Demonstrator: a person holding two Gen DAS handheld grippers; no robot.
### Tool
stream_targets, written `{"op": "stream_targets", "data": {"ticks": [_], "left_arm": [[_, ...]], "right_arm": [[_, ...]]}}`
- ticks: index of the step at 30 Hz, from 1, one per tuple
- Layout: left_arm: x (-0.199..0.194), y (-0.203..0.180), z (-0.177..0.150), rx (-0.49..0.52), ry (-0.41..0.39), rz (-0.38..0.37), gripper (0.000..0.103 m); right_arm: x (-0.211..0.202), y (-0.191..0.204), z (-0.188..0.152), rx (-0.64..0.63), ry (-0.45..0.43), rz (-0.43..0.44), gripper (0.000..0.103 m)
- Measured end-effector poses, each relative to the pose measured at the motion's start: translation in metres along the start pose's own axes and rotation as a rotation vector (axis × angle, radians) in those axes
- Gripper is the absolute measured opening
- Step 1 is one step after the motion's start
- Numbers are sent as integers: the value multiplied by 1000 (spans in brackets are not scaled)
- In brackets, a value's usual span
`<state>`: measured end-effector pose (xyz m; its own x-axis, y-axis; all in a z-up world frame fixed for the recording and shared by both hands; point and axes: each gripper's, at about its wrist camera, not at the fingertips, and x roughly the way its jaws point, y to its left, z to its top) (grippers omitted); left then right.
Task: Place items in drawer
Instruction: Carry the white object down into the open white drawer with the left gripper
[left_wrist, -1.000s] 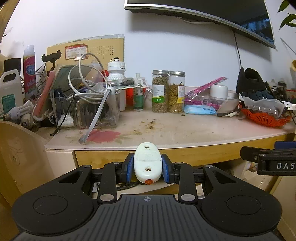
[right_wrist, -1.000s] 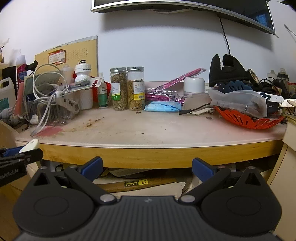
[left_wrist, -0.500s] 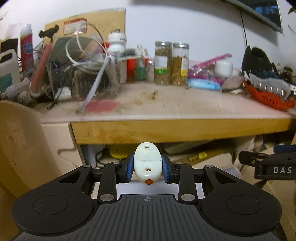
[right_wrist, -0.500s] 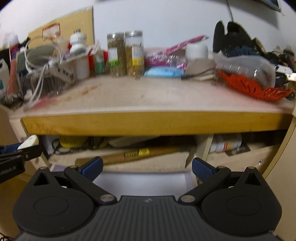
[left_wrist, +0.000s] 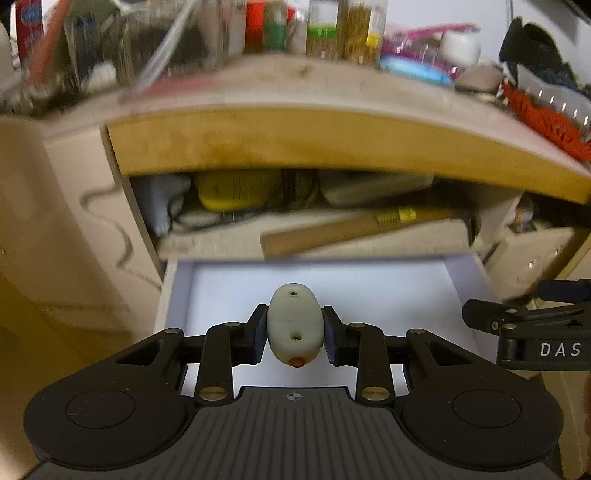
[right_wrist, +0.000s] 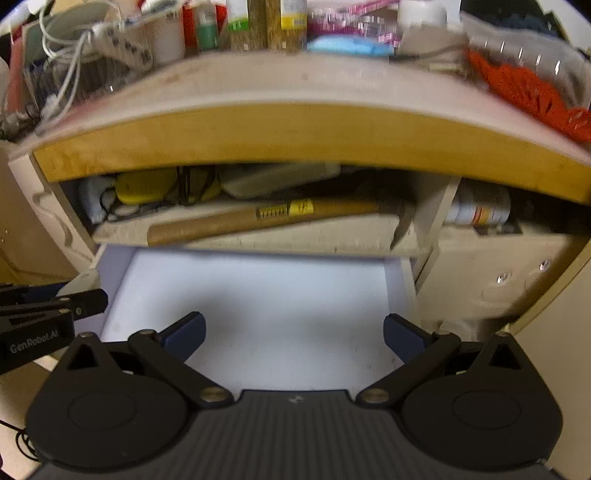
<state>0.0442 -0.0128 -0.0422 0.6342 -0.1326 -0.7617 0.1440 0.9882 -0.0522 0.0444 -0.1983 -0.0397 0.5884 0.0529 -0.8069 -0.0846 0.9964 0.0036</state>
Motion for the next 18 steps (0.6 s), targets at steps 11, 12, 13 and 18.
{"op": "stream_targets", "data": {"ticks": [11,12,13,18], "left_arm": [[5,1,-5,-16,45,-17,29],[6,1,-4,-20,44,-16,29],[6,1,-3,-25,44,-15,29],[15,-1,-3,-20,51,-5,29]], "right_arm": [[7,1,-8,4,56,5,103],[7,1,-8,5,56,4,103],[7,1,-9,5,56,4,103],[7,1,-11,7,57,1,103]]}}
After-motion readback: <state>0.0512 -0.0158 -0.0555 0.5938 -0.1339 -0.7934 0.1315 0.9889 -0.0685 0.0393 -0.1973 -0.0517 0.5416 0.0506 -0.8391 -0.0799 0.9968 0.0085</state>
